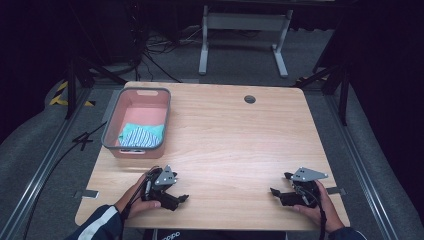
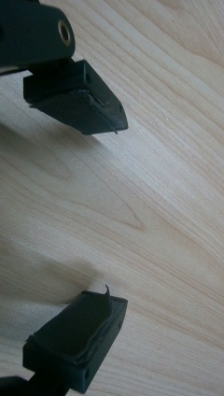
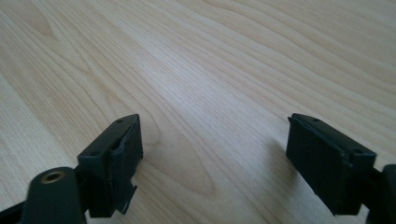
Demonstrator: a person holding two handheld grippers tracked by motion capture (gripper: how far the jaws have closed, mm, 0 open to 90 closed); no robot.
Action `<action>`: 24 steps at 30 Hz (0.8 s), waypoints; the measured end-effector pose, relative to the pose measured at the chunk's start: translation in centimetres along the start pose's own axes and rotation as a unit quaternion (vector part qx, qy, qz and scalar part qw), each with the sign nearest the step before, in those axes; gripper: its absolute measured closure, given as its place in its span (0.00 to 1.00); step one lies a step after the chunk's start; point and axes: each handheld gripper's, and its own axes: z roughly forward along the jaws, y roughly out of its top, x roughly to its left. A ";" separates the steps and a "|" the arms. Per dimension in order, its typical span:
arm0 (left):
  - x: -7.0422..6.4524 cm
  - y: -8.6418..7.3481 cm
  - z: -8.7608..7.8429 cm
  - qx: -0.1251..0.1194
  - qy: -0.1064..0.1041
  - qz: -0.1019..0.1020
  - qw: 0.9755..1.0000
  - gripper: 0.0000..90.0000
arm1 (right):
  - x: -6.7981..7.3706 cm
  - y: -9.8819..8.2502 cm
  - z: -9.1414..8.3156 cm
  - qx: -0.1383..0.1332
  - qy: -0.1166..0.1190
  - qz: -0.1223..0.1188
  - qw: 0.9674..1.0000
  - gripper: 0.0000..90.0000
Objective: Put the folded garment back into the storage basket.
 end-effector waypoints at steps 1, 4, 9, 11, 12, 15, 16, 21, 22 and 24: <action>0.0 0.0 0.0 0.000 0.000 0.000 1.000 0.14 | 0.0 0.0 0.0 0.000 -0.002 0.003 1.000 0.19; 0.1 0.0 0.0 0.001 0.001 0.002 1.000 0.14 | 0.1 -0.1 0.0 0.000 -0.003 0.005 1.000 0.19; 0.3 0.2 0.2 0.004 -0.008 0.008 1.000 0.11 | 0.0 -0.1 0.0 0.001 -0.003 0.006 1.000 0.19; 0.3 0.2 0.2 0.005 -0.009 0.009 1.000 0.11 | 0.0 -0.1 0.0 0.001 -0.003 0.006 1.000 0.19; 0.3 0.2 0.2 0.005 -0.009 0.009 1.000 0.11 | 0.0 -0.1 0.0 0.000 -0.003 0.007 1.000 0.19; 0.4 0.3 0.3 0.005 -0.012 0.011 1.000 0.10 | 0.1 -0.1 -0.1 0.000 -0.005 0.009 1.000 0.19; 0.4 0.3 0.3 0.007 -0.012 0.012 1.000 0.10 | 0.1 -0.1 -0.1 0.000 -0.005 0.009 1.000 0.19; 0.7 0.4 0.3 0.008 -0.019 0.023 1.000 0.10 | 0.1 -0.1 -0.1 0.000 -0.004 0.008 1.000 0.19; 0.7 0.4 0.4 0.007 -0.020 0.023 1.000 0.10 | 0.1 -0.1 -0.1 0.000 -0.003 0.007 1.000 0.19; 0.7 0.4 0.4 0.007 -0.022 0.022 0.999 0.09 | 0.0 -0.1 -0.1 0.001 -0.002 0.007 1.000 0.19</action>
